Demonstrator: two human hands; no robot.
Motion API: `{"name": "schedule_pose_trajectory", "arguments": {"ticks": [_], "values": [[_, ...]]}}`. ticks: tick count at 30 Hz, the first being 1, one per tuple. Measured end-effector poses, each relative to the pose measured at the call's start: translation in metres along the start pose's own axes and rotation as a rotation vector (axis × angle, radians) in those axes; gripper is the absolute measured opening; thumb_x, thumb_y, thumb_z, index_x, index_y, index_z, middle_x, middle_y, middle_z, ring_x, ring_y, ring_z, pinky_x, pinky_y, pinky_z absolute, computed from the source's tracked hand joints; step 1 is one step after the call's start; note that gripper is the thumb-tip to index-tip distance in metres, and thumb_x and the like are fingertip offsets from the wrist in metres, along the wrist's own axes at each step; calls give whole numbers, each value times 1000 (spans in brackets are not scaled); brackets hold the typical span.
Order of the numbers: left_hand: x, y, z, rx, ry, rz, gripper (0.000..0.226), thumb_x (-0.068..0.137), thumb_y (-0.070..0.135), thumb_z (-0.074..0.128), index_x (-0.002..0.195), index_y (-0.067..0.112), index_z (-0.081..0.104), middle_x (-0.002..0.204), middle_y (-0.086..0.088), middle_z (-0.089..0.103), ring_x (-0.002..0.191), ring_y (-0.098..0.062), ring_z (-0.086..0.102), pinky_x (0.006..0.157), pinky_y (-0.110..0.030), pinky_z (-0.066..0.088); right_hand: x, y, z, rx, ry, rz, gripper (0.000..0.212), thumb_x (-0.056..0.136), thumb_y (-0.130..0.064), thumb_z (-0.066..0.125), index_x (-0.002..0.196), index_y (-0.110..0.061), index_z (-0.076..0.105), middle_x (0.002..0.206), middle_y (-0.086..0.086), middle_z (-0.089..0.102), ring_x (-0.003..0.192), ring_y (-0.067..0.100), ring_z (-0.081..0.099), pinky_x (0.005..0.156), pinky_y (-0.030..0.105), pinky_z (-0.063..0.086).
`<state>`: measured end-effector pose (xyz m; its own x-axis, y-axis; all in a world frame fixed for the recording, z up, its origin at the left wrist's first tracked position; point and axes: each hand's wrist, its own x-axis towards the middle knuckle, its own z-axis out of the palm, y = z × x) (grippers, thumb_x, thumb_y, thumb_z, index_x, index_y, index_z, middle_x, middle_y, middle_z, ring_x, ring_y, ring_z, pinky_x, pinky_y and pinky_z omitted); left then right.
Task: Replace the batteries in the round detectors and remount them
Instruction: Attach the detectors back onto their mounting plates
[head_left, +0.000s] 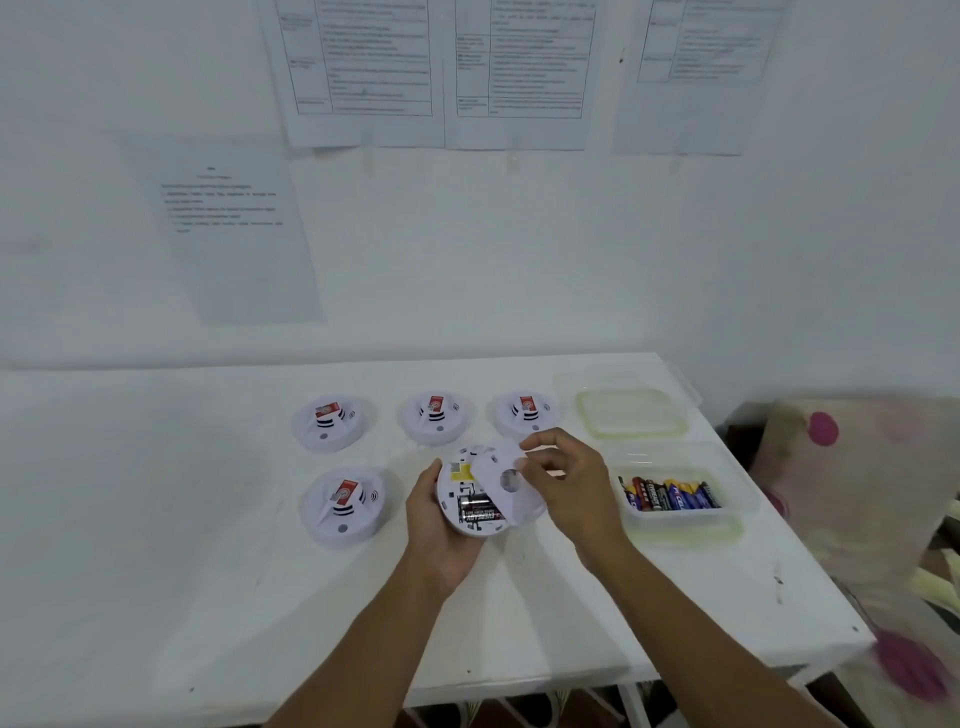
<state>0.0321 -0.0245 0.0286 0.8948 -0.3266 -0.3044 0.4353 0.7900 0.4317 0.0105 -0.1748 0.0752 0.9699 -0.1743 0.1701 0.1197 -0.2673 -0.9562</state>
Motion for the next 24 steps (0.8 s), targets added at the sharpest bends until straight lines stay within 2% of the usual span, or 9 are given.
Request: {"name": "schedule_pose_trajectory", "arguments": {"ticks": [3,5,7,8,9,11,13,15,24], "values": [[2,-8,3,-8,-1,-3,53,99,41,37,134,7,59,134,-21,59,120,-37,55,111,-51,37,-2,7,7,-143,118,-83,13,83,-12,72,87,-24,69,83,-13,71,68,1,62,63,14,44],[-1,-10,8,-9,-2,-4,52,100,42,36,129,7,61,127,-22,63,112,-36,59,101,-48,46,-5,13,9,-229,130,-151,12,84,-14,71,92,-23,73,93,-14,68,66,3,60,65,16,45],[-4,-10,11,-11,-2,-12,51,100,43,37,126,7,61,116,-20,67,101,-33,64,88,-43,53,-11,16,13,-342,100,-208,15,86,-26,65,98,-22,75,101,-11,63,80,4,61,72,21,49],[-4,-10,12,-8,13,-12,51,100,43,37,126,7,61,113,-18,68,99,-31,65,85,-41,54,-15,17,16,-399,82,-221,24,86,-36,60,101,-23,74,105,-10,61,90,6,60,78,23,49],[-3,-11,11,-5,34,-10,51,99,44,38,127,7,61,112,-17,68,99,-30,65,85,-40,54,-19,16,17,-452,65,-223,35,84,-46,55,105,-24,73,108,-10,60,98,7,58,82,23,47],[-3,-11,10,23,66,-2,54,98,46,39,130,7,60,118,-18,67,105,-31,63,96,-41,48,-25,15,20,-538,24,-232,50,79,-56,54,114,-24,68,116,-9,58,108,9,53,85,18,42],[-4,-10,9,47,84,2,58,97,47,40,131,5,60,122,-20,65,110,-33,61,102,-43,44,-28,14,22,-613,-31,-257,55,77,-55,62,121,-22,64,122,-5,56,113,13,51,85,18,41],[-5,-10,8,58,96,9,58,97,47,40,132,4,59,122,-20,65,110,-33,62,102,-43,45,-27,14,24,-649,-49,-254,54,78,-51,66,124,-22,62,125,-4,56,114,15,51,86,20,41],[-9,-10,14,35,88,18,57,96,46,41,133,7,59,113,-15,67,102,-29,65,101,-39,44,-25,5,33,-592,51,-226,51,75,-51,71,118,-25,65,116,-4,56,105,14,55,83,20,45]]}}
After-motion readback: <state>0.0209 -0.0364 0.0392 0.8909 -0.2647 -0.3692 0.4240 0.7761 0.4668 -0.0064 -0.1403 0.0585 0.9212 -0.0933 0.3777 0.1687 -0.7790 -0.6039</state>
